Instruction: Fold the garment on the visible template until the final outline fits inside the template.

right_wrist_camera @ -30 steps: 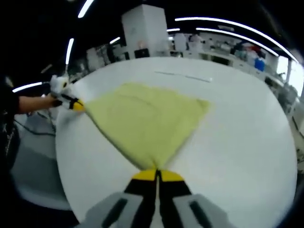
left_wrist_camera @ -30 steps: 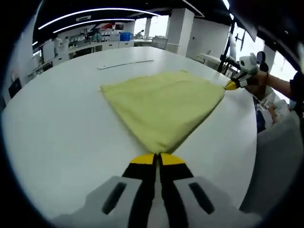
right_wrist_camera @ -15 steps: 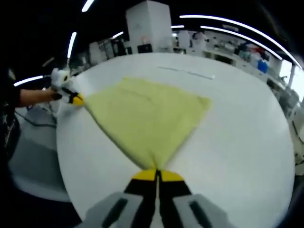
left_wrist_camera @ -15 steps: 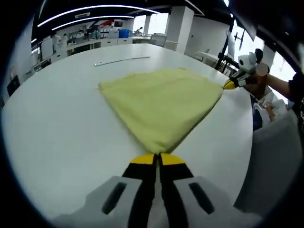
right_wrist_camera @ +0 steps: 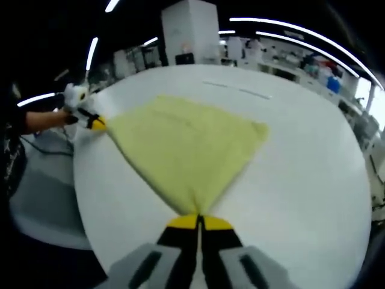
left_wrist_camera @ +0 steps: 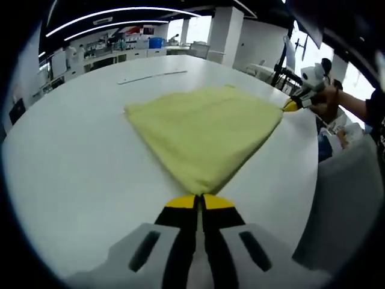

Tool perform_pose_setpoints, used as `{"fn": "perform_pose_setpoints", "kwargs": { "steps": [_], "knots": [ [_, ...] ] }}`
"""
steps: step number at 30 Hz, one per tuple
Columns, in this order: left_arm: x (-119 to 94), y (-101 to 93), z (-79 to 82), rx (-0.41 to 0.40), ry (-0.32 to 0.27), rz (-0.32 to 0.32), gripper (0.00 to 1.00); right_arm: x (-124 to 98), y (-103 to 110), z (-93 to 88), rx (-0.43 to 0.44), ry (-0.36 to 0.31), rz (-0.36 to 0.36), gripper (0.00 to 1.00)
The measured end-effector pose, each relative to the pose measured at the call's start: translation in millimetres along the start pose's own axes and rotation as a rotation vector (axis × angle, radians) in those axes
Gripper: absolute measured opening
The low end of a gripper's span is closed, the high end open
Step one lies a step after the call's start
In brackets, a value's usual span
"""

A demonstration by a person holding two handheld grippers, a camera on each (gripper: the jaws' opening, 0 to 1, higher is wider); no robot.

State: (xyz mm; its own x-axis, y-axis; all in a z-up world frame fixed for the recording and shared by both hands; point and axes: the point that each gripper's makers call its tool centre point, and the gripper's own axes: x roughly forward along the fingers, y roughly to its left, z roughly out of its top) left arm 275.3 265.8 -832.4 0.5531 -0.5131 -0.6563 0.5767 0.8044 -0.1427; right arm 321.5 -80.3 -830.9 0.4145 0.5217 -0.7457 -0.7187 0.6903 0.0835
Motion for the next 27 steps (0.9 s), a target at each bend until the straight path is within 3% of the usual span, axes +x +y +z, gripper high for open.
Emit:
{"fn": "perform_pose_setpoints", "kwargs": {
  "steps": [10,15,21,27],
  "knots": [
    [-1.1,1.9,-2.6,-0.028,-0.002,0.002,0.04,-0.7,-0.1,3.1,0.031,-0.02,-0.026,0.0],
    [-3.9,6.1,-2.7,-0.041,-0.003,0.033,0.15,-1.9,-0.5,4.7,0.07,-0.037,-0.033,0.02],
    [-10.8,10.2,2.8,-0.067,-0.012,0.069,0.38,-7.4,-3.9,8.9,0.124,-0.057,-0.054,0.37],
    [-20.0,10.4,9.7,-0.097,-0.037,0.103,0.66,-18.7,9.2,21.1,0.166,-0.101,-0.046,0.63]
  ]
}}
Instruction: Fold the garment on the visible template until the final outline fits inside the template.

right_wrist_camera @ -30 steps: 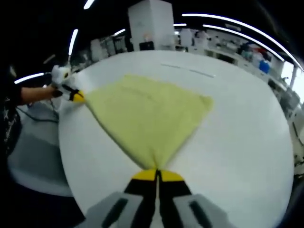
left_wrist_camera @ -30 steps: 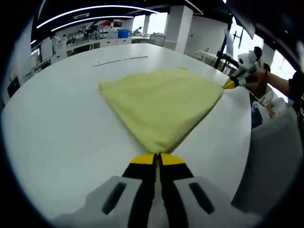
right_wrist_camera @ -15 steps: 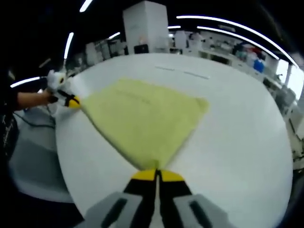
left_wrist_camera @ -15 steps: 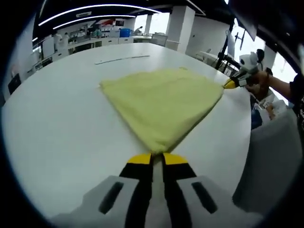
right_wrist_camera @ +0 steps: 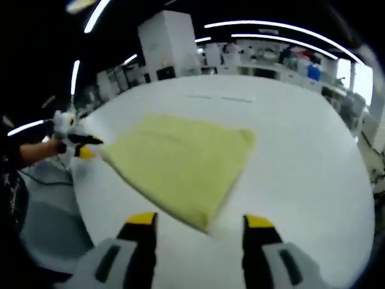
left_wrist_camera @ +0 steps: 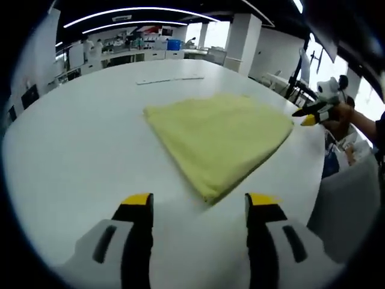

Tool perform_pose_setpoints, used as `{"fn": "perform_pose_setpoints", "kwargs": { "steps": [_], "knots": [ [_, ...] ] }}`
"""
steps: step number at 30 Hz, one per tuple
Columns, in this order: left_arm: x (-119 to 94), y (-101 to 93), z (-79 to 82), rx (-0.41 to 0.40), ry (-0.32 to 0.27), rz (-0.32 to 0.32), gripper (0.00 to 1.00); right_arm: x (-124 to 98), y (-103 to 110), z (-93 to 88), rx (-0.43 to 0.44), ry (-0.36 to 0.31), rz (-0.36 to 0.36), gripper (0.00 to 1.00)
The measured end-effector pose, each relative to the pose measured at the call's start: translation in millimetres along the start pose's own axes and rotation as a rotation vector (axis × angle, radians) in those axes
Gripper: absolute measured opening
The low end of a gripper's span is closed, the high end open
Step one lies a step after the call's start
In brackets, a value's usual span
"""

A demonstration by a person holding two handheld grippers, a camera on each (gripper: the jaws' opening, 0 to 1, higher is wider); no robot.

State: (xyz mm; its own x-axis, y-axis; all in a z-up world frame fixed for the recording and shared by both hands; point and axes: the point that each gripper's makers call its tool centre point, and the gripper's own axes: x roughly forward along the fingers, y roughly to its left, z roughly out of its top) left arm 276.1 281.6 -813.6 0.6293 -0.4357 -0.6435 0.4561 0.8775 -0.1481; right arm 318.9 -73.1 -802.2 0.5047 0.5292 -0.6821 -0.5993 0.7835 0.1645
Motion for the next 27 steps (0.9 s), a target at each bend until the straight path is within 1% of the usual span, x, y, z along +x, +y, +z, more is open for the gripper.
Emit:
{"fn": "perform_pose_setpoints", "kwargs": {
  "steps": [1,3,5,6,9,11,13,15,17,19,20,21,24,27],
  "knots": [
    [-3.7,0.3,2.3,0.0,-0.007,0.017,0.69,-1.5,1.6,1.2,-0.002,-0.007,-0.001,0.66],
    [-9.5,-2.2,6.2,-0.002,-0.023,0.026,0.73,-5.1,5.4,2.4,0.007,-0.011,0.0,0.72],
    [-15.2,-4.2,10.6,-0.02,-0.042,0.029,0.76,-10.0,10.7,4.1,0.021,-0.015,0.0,0.78],
    [-19.2,-8.3,13.2,-0.021,-0.05,0.027,0.77,-12.8,13.5,6.3,0.024,-0.022,-0.003,0.82],
    [-26.7,-15.0,17.2,-0.02,-0.059,0.025,0.8,-18.9,17.5,13.0,0.022,-0.043,-0.004,0.89],
    [-30.6,-16.0,18.3,-0.022,-0.061,0.026,0.81,-24.1,23.4,18.1,0.021,-0.057,0.003,0.91],
    [-38.2,-19.0,22.2,-0.019,-0.081,0.042,0.8,-28.9,27.4,22.4,0.014,-0.069,0.006,0.93],
    [-43.0,-16.2,21.9,-0.027,-0.079,0.055,0.82,-34.1,30.8,25.4,0.009,-0.077,0.004,0.96],
    [-47.5,-19.0,23.4,-0.024,-0.087,0.058,0.84,-39.2,33.8,27.8,0.0,-0.087,-0.005,0.99],
    [-50.4,-19.7,23.3,-0.018,-0.085,0.065,0.85,-43.1,37.0,27.1,-0.003,-0.082,-0.008,0.99],
    [-51.6,-12.0,21.5,-0.009,-0.086,0.065,0.87,-44.1,37.9,26.4,-0.005,-0.08,-0.009,0.99],
    [-52.7,-10.4,21.0,-0.008,-0.085,0.068,0.88,-45.0,38.1,25.7,-0.006,-0.078,-0.012,0.99],
    [-55.3,-13.3,20.1,0.002,-0.086,0.069,0.9,-46.8,39.0,21.2,-0.018,-0.059,-0.031,0.99],
    [-59.1,-17.4,20.3,0.006,-0.091,0.065,0.92,-46.4,36.9,13.6,-0.052,-0.025,-0.069,0.99]
  ]
}}
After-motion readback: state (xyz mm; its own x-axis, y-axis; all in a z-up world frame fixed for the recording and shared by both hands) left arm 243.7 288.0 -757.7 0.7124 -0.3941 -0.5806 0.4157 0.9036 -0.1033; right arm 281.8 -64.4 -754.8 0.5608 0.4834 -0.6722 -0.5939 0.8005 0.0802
